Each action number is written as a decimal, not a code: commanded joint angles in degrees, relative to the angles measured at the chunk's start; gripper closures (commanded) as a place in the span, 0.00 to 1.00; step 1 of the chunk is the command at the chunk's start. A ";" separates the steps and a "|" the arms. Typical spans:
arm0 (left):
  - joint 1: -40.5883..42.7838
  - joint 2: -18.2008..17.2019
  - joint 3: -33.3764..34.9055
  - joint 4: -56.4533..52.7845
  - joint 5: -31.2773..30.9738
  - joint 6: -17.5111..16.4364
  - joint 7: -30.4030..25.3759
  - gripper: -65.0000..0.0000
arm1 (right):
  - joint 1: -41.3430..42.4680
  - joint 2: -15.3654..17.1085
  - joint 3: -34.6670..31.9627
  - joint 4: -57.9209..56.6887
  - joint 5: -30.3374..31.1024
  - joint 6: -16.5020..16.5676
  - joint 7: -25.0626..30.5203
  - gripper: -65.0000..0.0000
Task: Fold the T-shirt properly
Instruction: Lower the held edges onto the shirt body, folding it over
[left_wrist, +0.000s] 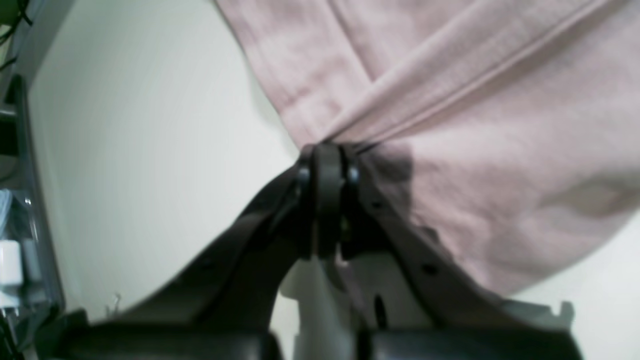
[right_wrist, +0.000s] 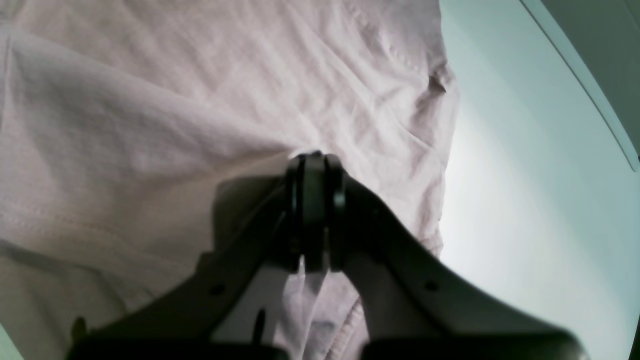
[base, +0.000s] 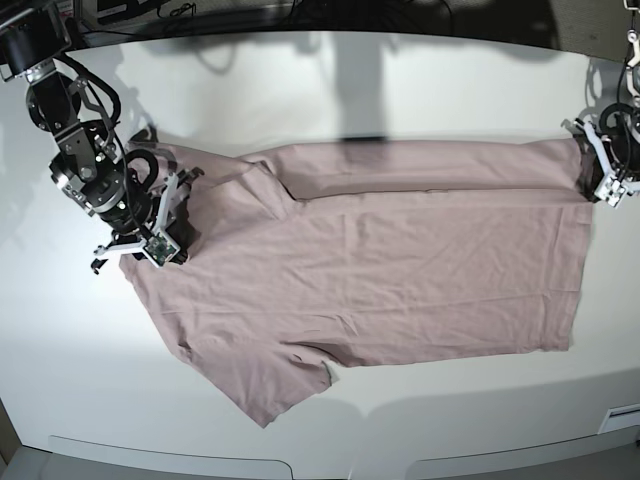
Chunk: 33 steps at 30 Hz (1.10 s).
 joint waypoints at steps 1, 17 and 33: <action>-1.03 -1.31 -0.52 0.74 -0.48 0.94 -0.63 1.00 | 1.07 0.96 0.55 0.61 0.44 -0.48 1.09 1.00; -1.97 -5.11 -0.55 0.81 -3.43 1.16 5.42 0.46 | 1.09 1.03 0.57 0.61 0.48 -0.55 -2.19 0.64; -1.95 -9.09 -0.55 0.81 -40.28 1.03 18.71 0.56 | 1.40 -1.01 1.01 0.68 10.69 -3.06 -7.56 0.70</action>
